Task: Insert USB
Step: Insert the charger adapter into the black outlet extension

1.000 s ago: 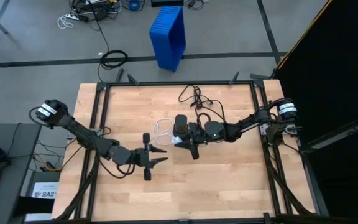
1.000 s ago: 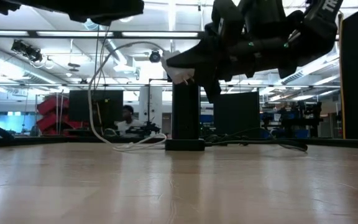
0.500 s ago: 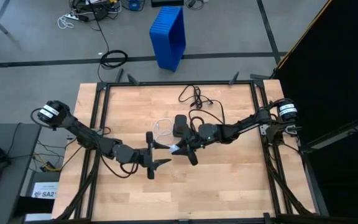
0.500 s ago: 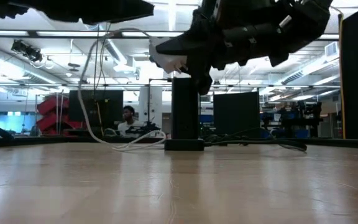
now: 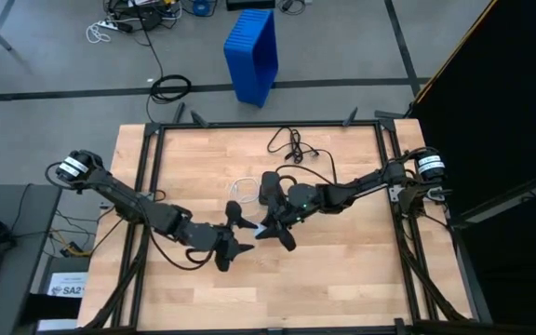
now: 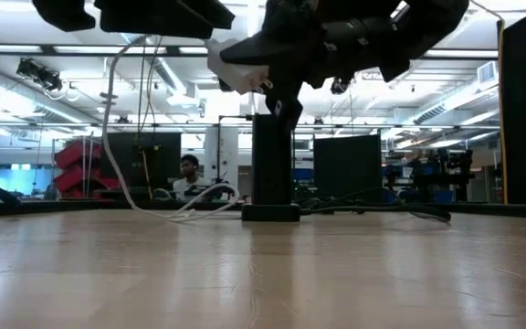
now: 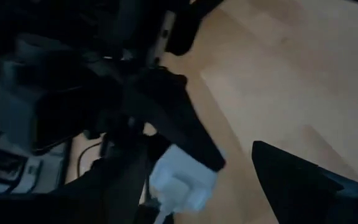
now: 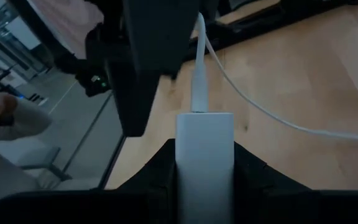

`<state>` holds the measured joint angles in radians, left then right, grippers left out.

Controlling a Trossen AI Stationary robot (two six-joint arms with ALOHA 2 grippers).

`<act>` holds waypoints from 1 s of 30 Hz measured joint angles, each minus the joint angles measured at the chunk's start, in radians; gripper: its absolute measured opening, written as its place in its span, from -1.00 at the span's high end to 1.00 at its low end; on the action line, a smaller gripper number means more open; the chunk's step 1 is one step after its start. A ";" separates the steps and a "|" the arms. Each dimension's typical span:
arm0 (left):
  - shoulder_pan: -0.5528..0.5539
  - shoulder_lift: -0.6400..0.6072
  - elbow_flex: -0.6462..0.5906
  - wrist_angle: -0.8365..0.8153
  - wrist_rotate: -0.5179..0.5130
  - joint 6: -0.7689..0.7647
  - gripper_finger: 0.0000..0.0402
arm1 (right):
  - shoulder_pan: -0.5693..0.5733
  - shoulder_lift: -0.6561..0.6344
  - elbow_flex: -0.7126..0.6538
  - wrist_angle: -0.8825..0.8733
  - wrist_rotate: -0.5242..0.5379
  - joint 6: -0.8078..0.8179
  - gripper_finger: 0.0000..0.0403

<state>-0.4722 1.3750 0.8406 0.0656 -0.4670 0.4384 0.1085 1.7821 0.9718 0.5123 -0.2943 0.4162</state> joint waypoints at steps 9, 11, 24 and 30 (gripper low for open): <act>0.036 0.023 -0.009 0.019 0.008 0.033 -0.36 | 0.000 0.000 0.011 -0.001 -0.079 -0.010 0.68; 0.051 0.035 -0.009 0.021 0.008 0.053 -0.36 | 0.000 0.000 0.011 -0.003 -0.082 -0.010 0.68; 0.088 0.111 -0.010 0.081 0.013 0.165 -0.24 | -0.025 0.000 0.011 -0.120 -0.031 -0.060 0.68; 0.107 0.111 -0.010 0.096 0.071 0.183 -0.17 | -0.064 0.000 0.011 -0.152 -0.021 -0.061 0.68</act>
<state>-0.3649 1.4864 0.8307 0.1614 -0.3956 0.6216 0.0449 1.7824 0.9828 0.3605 -0.3151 0.3552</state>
